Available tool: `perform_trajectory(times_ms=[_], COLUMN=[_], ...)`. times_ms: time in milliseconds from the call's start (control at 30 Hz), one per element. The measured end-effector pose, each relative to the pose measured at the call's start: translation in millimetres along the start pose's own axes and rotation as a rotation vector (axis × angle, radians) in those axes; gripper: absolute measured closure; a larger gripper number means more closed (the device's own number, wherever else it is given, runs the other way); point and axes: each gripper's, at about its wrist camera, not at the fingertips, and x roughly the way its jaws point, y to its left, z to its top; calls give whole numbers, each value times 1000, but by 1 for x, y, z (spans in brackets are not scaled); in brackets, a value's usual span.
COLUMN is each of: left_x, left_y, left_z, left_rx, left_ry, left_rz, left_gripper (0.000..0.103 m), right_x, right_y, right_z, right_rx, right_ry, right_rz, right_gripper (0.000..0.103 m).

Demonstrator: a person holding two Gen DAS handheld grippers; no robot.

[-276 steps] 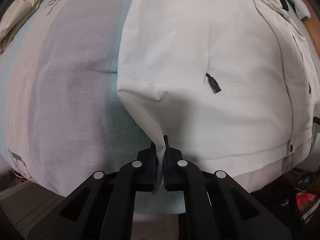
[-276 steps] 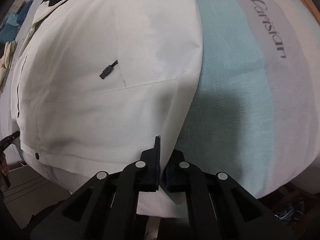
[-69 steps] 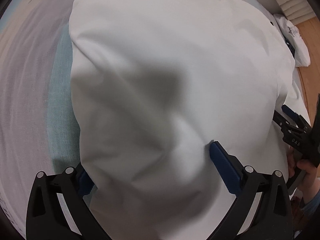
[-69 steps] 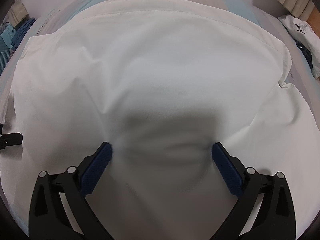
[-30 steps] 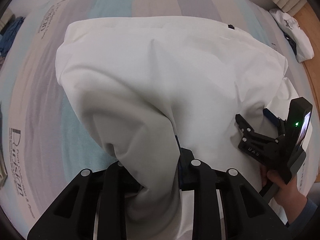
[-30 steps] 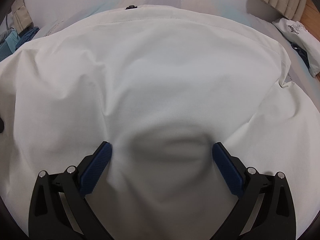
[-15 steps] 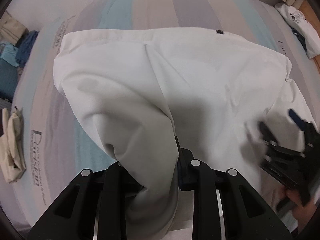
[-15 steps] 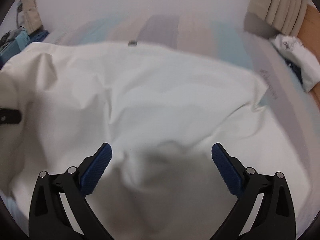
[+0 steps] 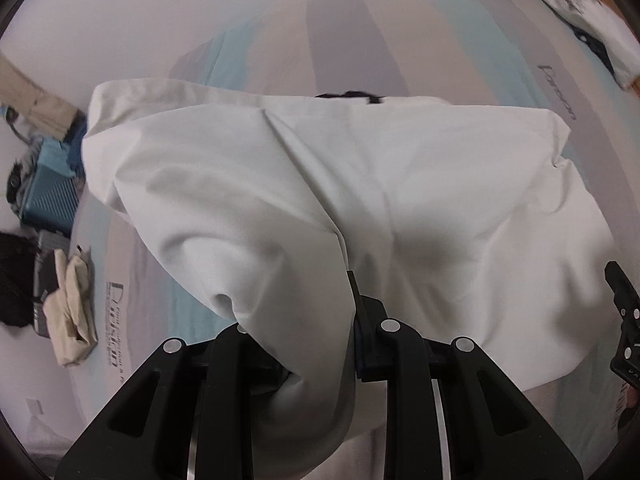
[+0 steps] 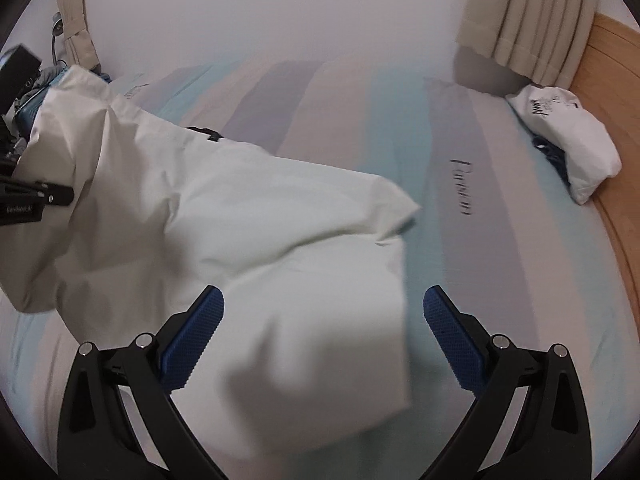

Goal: Fold large clothes

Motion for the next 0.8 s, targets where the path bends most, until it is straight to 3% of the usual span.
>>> perform_trajectory(times_ms=[467, 800], left_x=[-17, -7], left_y=[-146, -231], left_z=[11, 6], left_rx=[71, 96], left_ry=[-46, -34], left_rz=[70, 52], left_gripper=[80, 81], right_x=[-32, -48], right_y=[-94, -162], right_z=[-40, -67], right_rx=[118, 183], right_ry=[33, 67], right_rz=[-90, -158], right_gripper=[7, 7])
